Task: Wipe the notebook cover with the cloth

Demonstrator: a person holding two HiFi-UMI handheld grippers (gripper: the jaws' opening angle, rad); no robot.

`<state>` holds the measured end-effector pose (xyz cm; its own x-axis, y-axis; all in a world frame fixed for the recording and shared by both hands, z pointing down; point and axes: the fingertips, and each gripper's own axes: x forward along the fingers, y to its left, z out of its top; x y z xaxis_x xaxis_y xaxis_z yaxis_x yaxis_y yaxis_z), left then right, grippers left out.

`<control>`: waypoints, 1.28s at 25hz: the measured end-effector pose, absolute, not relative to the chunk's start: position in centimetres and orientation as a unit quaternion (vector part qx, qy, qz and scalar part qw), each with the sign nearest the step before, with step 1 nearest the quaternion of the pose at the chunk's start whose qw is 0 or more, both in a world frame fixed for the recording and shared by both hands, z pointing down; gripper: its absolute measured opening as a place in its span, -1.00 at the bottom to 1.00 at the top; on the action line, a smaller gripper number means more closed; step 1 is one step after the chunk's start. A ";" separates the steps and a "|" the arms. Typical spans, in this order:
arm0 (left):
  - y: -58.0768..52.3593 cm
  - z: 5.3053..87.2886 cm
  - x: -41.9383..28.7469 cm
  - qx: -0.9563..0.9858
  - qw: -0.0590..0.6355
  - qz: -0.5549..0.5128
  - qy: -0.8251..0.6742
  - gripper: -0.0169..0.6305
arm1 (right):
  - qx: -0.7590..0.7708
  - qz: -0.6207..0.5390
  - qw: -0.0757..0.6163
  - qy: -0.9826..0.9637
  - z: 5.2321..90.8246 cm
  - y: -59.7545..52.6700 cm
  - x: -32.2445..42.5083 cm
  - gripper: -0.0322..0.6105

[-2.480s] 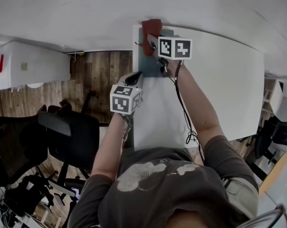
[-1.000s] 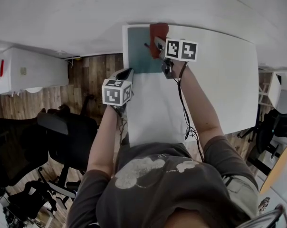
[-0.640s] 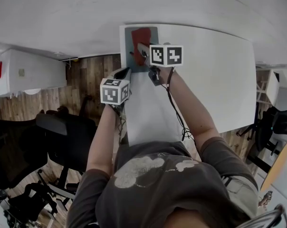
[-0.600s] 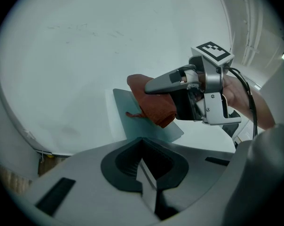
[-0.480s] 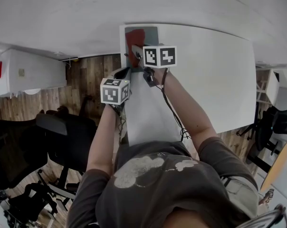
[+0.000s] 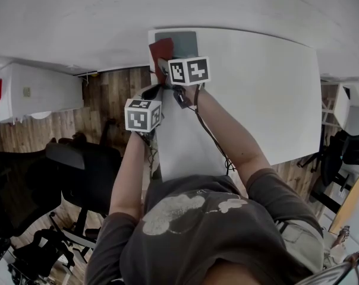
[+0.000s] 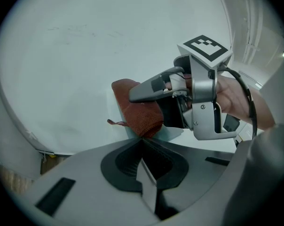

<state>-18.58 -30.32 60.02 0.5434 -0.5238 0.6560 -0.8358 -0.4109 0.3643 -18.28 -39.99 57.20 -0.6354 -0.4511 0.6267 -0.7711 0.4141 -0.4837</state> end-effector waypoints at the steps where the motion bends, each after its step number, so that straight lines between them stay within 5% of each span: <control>1: -30.3 60.0 -18.6 0.808 0.344 0.227 -0.421 -0.97 | 0.374 0.390 0.206 -0.816 57.3 -40.0 -18.3 -0.65; 32: -28.0 57.0 -17.6 0.809 0.335 0.221 -0.429 -0.97 | 0.438 0.384 0.224 -0.781 56.9 -38.3 -6.5 -0.65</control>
